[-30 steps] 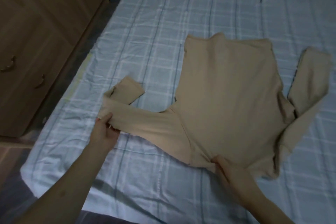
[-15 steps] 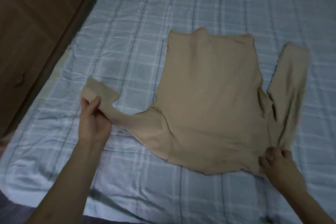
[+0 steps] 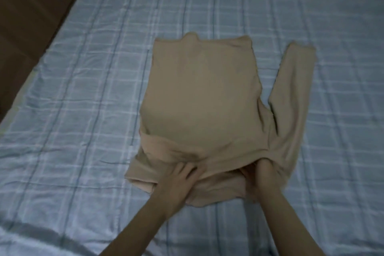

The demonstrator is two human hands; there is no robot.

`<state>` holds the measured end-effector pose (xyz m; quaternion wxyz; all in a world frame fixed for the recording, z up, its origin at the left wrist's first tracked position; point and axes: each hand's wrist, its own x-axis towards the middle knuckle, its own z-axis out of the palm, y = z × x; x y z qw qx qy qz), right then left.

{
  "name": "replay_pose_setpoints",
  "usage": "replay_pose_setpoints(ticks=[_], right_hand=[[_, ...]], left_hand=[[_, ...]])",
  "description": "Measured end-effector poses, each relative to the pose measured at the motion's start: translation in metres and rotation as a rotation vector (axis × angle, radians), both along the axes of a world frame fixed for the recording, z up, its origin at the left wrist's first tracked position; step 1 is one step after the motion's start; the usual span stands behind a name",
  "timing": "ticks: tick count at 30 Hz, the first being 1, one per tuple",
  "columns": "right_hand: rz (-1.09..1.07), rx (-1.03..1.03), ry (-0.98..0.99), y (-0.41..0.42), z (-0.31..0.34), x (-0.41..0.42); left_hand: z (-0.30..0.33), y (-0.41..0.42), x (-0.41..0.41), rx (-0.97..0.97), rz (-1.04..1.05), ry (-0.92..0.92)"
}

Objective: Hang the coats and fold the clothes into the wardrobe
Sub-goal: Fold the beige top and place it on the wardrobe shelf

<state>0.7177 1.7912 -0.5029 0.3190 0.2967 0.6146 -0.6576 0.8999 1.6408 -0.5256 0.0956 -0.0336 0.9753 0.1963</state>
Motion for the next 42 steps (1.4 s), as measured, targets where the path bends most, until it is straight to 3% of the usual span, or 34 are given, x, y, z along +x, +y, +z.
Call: replay_pose_setpoints(ticks=[2, 5, 7, 10, 14, 16, 18, 23, 26, 28, 31, 35, 42], right_hand=[[-0.120, -0.188, -0.015, 0.011, -0.008, -0.008], [-0.116, -0.165, -0.079, 0.038, -0.006, -0.026], [-0.048, -0.154, -0.123, 0.056, -0.007, -0.034], [-0.033, -0.307, -0.179, 0.081, -0.005, -0.050], [0.134, -0.221, -0.240, 0.082, 0.007, -0.074], [0.407, -0.050, -0.027, 0.074, 0.008, -0.080], [0.670, 0.223, 0.383, 0.070, 0.000, -0.084], [0.932, 0.533, 0.988, 0.067, -0.010, -0.080], [0.948, 0.686, 1.066, 0.074, -0.015, -0.073], [1.130, 0.712, 1.031, 0.077, -0.022, -0.064], [1.311, 0.707, 0.992, 0.085, -0.038, -0.060], [1.180, 0.543, 0.799, 0.085, -0.021, -0.086], [0.807, 0.809, 0.785, 0.088, -0.012, -0.190]], left_hand=[[-0.002, -0.020, 0.019, -0.080, 0.157, -0.018], [0.001, -0.047, 0.037, -0.128, 0.305, -0.078], [-0.002, -0.060, 0.044, -0.152, 0.284, -0.134], [0.002, -0.066, 0.040, -0.239, 0.168, -0.113], [0.013, -0.072, 0.039, -0.351, 0.256, -0.048], [0.015, -0.075, 0.046, -0.413, 0.291, -0.056], [0.010, -0.075, 0.060, -0.459, 0.266, -0.087], [0.013, -0.072, 0.065, -0.434, 0.284, -0.167], [0.029, -0.057, 0.024, -0.389, 0.400, -0.122], [0.032, -0.034, -0.014, -0.254, 0.422, -0.038], [0.020, 0.017, -0.077, -0.041, 0.196, 0.047], [-0.010, 0.075, -0.151, -0.011, -0.015, 0.079], [-0.046, 0.096, -0.181, -0.135, 0.045, -0.041]])
